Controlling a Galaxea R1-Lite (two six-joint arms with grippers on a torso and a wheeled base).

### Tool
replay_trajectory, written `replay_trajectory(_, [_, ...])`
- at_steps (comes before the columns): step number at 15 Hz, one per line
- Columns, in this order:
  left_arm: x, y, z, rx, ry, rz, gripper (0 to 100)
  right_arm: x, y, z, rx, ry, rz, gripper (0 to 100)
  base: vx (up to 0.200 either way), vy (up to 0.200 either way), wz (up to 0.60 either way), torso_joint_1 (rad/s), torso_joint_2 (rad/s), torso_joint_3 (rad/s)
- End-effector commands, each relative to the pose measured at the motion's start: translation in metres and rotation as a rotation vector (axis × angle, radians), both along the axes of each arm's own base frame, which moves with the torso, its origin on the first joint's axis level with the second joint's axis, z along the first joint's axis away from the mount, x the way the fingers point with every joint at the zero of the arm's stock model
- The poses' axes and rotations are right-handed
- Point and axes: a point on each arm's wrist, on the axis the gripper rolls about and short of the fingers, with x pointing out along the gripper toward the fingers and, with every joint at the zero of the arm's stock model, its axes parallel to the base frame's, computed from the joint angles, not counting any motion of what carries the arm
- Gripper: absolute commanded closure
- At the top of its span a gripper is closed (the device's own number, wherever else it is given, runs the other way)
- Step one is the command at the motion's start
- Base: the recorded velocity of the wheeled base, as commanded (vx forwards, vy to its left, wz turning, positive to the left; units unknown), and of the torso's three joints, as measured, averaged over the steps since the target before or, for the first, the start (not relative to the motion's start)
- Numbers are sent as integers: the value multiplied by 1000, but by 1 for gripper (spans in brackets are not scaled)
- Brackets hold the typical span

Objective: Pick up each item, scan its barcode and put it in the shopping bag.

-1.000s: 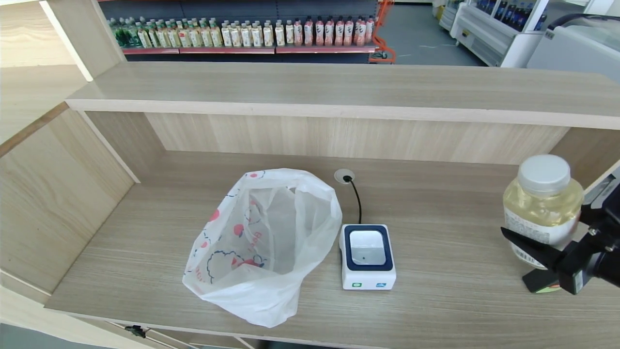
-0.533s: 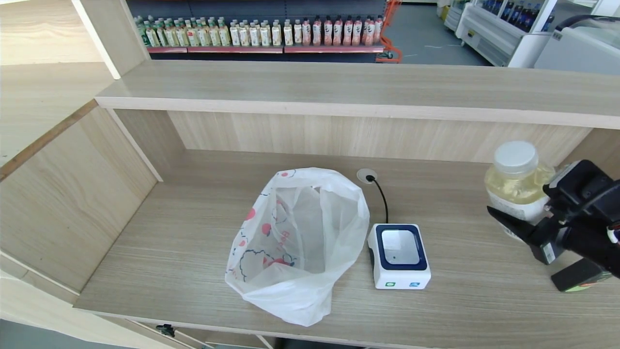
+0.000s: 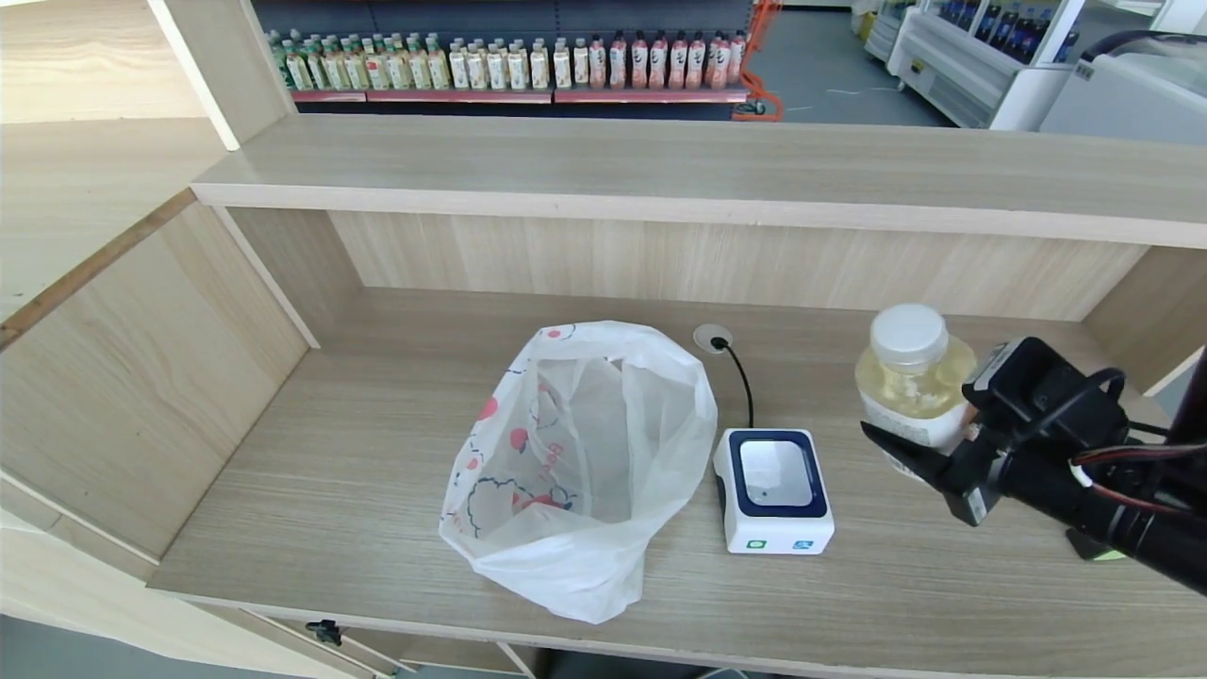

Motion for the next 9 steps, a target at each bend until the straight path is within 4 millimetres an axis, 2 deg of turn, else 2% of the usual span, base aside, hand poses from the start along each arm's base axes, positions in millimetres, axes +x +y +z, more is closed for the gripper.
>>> replay_trajectory(1, [0,0,0,0,-1,0,0,20,18,-19,0,15,117,100,0,0,0,0,0,0])
replay_trajectory(6, [0,0,0,0,-1,0,0,57,31,-47,28,-180,341,100,0,0,0,0,0,0])
replay_trajectory(7, [0,0,0,0,-1,0,0,62,33,-56,21,-173,387,100,0,0,0,0,0,0])
replay_trajectory(9, [0,0,0,0,-1,0,0,69,29,-61,-3,-178,432,100,0,0,0,0,0,0])
